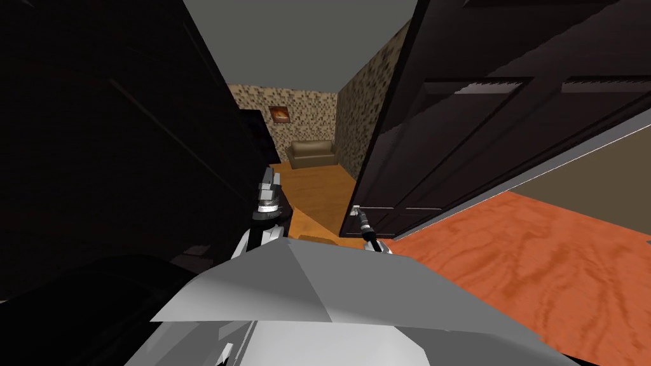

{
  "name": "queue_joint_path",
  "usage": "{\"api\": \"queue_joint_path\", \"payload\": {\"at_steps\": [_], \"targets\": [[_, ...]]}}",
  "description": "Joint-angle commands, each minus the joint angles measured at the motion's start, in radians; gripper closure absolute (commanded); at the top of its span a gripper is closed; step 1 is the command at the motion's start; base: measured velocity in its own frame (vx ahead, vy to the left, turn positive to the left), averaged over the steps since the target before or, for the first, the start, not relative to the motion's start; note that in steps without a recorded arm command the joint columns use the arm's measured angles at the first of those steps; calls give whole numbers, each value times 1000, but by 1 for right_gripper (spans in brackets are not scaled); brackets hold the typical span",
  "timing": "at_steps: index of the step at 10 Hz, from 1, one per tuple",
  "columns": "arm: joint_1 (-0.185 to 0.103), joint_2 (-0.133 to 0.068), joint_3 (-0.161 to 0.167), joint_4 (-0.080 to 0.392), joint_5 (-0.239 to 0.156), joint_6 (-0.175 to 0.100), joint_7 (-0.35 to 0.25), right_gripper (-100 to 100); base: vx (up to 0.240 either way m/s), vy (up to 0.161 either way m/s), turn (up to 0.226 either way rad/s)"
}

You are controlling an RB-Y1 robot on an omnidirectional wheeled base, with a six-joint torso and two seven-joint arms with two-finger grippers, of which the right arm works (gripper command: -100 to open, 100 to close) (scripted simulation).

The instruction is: Push the door open

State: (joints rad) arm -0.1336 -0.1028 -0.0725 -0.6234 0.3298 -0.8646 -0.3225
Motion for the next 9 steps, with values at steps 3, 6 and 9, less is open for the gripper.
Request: {"api": "queue_joint_path", "payload": {"at_steps": [3, 6, 9], "targets": [[-4, -8, -49, -9, -38, 21, 31, 100, 155, 95, -59], [-6, -6, -75, -6, -61, 27, 52, 100, 130, 86, -46], [-7, -4, -94, -3, -77, 31, 68, 100, 127, 100, -52]]}}
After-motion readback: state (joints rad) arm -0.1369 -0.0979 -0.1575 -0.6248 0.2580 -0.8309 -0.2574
